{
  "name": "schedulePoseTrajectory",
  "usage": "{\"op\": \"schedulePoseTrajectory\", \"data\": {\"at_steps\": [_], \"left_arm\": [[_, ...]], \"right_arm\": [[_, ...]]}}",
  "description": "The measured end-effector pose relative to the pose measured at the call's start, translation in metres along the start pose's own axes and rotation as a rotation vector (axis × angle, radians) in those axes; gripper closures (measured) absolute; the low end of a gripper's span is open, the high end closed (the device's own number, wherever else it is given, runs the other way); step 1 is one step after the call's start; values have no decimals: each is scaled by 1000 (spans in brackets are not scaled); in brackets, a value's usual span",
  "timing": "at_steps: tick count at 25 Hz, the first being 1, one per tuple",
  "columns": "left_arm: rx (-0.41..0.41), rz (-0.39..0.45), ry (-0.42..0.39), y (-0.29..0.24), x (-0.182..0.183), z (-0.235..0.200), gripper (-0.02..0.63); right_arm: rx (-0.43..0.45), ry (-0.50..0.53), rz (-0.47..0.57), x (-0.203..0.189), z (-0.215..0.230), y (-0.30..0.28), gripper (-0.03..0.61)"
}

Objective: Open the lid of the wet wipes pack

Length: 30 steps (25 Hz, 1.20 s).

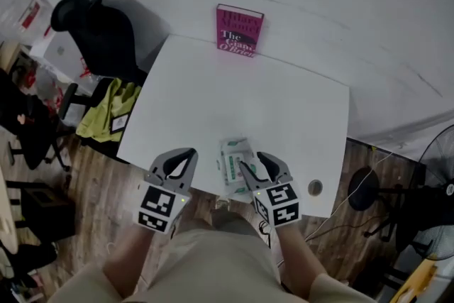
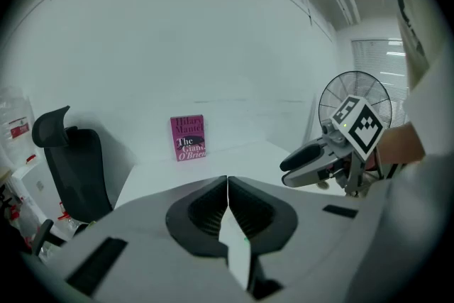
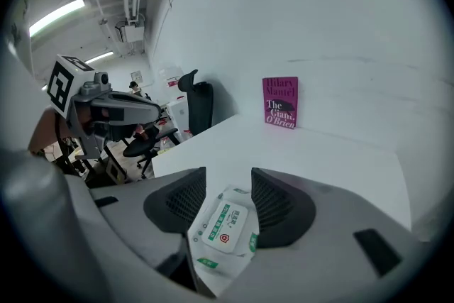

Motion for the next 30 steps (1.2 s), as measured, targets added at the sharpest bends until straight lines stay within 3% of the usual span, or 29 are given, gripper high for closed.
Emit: {"op": "schedulePoseTrajectory", "data": {"at_steps": [4,13,18,30], "left_arm": [[-16,-78,39,-21,-15,-6,592],[-90,-159,85,-54,-37,-10,592],[-158,-225,59,-65,-56,-12,592],[-320,-299,112,-99,-102,-24,592]], "right_arm": [[24,15,-51,-6,5,-22,364],[25,-21,-131,-32,-7,-45,364],[-6,-31,-169,-47,-23,-54,364],[-109,45,-234,-74,-47,-84,364]]}}
Point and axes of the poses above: the fingertips, and each gripper's own axes: y backward along the fingers, z to its right, x out of its top, the point moved 7 cm from there along y, backward along the fingers, and after that the axes turned 13 degrees about -x, right-handed, at the moved point
